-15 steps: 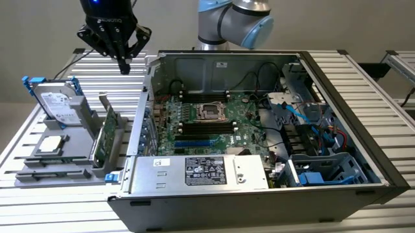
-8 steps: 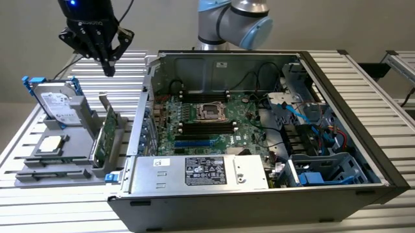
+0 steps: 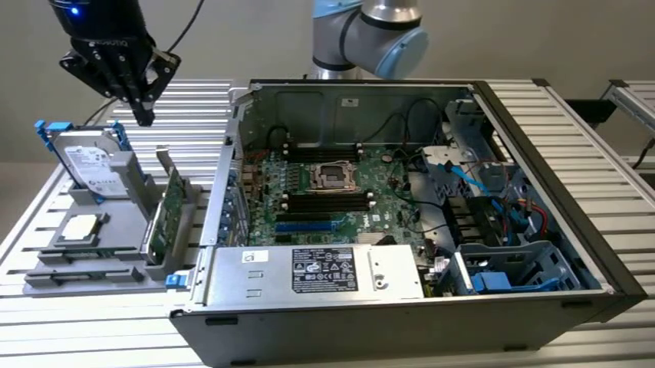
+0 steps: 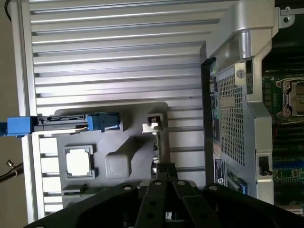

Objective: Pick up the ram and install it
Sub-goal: 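Reach for the ram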

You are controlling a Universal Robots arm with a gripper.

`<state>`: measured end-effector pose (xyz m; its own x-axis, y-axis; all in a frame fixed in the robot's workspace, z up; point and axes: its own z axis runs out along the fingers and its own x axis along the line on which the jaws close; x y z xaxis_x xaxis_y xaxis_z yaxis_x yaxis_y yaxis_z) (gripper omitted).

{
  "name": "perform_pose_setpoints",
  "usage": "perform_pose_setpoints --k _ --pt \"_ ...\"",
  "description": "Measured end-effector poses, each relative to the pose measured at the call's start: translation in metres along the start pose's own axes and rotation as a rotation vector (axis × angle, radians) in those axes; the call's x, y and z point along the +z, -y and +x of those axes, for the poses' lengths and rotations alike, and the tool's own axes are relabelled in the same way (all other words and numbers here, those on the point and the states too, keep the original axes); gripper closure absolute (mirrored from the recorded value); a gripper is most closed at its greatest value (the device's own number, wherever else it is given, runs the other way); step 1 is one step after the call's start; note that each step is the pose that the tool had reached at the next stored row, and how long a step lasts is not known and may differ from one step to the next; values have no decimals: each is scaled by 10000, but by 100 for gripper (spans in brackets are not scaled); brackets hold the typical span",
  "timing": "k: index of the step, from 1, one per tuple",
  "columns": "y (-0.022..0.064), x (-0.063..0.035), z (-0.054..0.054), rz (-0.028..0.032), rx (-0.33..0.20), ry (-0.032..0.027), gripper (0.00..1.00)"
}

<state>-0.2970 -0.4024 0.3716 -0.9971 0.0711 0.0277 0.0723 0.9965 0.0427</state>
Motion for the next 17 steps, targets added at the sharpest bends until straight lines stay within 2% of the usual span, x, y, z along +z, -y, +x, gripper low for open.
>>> perform_pose_setpoints --k 4,10,17 --pt "71 15 175 0 0 0 89" --pt "228 16 428 0 0 0 89" --pt "444 12 608 -2 0 -1 89"
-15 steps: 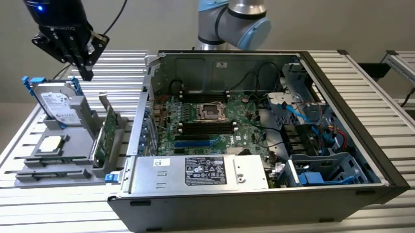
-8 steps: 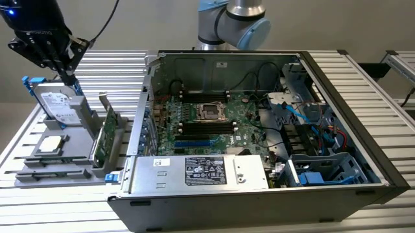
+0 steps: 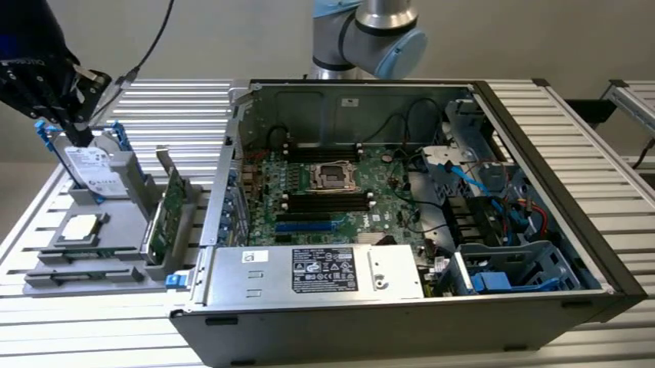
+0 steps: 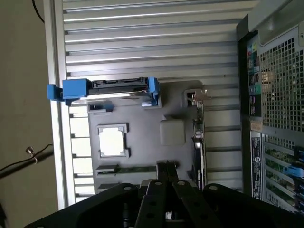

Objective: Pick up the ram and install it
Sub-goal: 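Reach for the ram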

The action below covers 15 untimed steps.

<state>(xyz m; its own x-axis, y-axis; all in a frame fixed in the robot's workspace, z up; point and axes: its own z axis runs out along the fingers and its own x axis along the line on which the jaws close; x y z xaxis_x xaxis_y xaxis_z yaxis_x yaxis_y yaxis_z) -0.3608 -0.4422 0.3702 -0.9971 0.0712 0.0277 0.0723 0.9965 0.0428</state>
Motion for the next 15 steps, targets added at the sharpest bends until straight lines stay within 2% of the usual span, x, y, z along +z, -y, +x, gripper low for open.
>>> perform_pose_setpoints --k 10,15 --pt "306 -7 203 -2 0 1 89" --pt "334 -9 213 -4 -5 0 89"
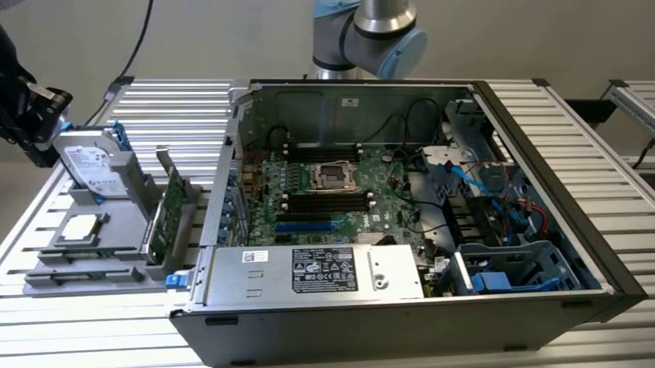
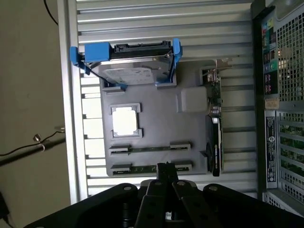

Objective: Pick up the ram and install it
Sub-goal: 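Pick up the ram and move it above insertion slot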

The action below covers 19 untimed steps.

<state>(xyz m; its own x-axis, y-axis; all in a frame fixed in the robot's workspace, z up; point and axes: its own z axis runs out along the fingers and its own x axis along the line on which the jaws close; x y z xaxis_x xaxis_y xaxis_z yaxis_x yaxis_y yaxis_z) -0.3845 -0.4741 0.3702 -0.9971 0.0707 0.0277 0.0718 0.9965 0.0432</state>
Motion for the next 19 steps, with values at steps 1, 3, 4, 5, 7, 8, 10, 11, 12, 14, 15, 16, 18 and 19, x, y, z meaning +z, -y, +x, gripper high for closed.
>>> perform_pose_setpoints --k 1,3,4,5,7,8,10,11,12,14,15,16,18,19 --pt "0 0 0 0 -2 0 89" --pt "0 1 0 -1 -3 0 89" --pt "0 0 0 0 -4 0 89" --pt "0 0 0 0 -4 0 89" --pt "0 0 0 0 -6 0 89" --pt "0 0 0 0 -6 0 89" --pt "0 0 0 0 -7 0 89" --pt "0 0 0 0 -7 0 89" --pt "0 0 1 0 -29 -1 89" --pt "1 0 5 7 -263 -12 89" --pt "1 0 5 12 -458 -20 89" --pt "1 1 5 17 -637 -27 89" --pt "1 1 6 27 -995 -43 89" --pt "0 1 5 32 -1175 -50 89"
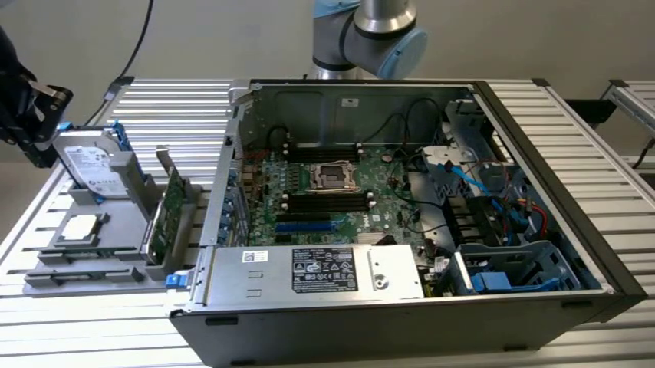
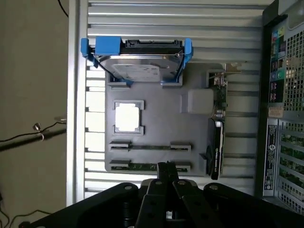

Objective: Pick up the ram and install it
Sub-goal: 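Pick up the ram and move it above insertion slot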

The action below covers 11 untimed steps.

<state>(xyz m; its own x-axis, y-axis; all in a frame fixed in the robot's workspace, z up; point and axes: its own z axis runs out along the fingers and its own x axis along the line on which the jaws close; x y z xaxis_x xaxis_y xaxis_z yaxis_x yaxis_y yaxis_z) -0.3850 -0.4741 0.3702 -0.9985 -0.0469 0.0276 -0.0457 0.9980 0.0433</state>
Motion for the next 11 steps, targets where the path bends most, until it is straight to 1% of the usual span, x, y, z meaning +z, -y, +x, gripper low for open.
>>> perform_pose_setpoints --k 11 --pt "0 0 0 55 -2003 -87 89"
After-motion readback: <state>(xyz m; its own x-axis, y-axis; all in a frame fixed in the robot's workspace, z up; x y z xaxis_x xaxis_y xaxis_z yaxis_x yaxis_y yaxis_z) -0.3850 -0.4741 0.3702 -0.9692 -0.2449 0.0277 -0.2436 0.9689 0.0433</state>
